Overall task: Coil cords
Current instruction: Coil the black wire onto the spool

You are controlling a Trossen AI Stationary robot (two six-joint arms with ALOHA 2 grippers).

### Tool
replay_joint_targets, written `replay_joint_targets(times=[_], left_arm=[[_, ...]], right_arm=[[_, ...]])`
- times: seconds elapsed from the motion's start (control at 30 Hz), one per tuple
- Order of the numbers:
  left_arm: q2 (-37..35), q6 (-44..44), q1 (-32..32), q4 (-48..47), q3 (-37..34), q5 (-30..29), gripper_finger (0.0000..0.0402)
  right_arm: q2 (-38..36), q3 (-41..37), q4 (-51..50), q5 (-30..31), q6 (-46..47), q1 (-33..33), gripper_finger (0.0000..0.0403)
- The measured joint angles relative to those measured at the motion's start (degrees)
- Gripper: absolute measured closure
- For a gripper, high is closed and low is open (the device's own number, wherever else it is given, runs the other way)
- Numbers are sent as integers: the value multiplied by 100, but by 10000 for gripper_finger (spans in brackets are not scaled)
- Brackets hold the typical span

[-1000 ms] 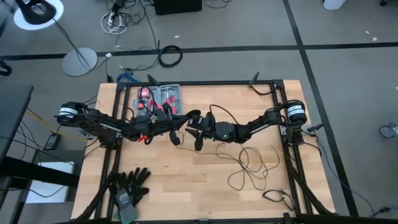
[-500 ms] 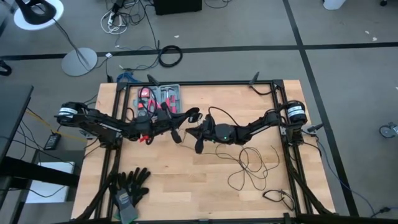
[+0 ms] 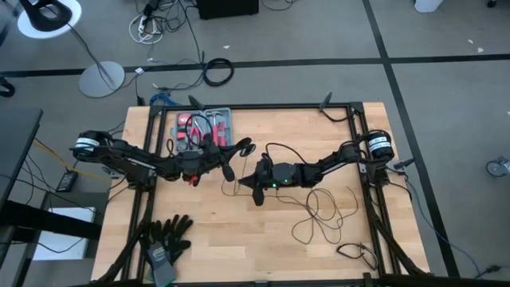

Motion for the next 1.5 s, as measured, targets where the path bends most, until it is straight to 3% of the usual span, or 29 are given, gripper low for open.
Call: replay_joint_targets(times=[0.17,0.33,0.63,0.87,1.1,1.5], left_arm=[[0,-366,0,-589,1,-74,401],[0,-769,2,-1239,2,-179,401],[0,-1325,6,-2107,7,4,401],[0,-1479,4,-2307,11,583,402],[0,-1486,4,-2379,11,1244,402],[0,-1303,4,-2223,45,1540,402]], right_arm=[[-8,8,-164,-687,347,-117,402],[-96,511,-1565,-1108,292,-217,403],[-133,2297,-5079,-1119,-1125,-257,403],[-136,3290,-6510,-994,-2170,-383,403],[-138,3866,-7273,-1099,-2769,-542,403],[-103,3906,-6806,-908,-2912,-641,403]])
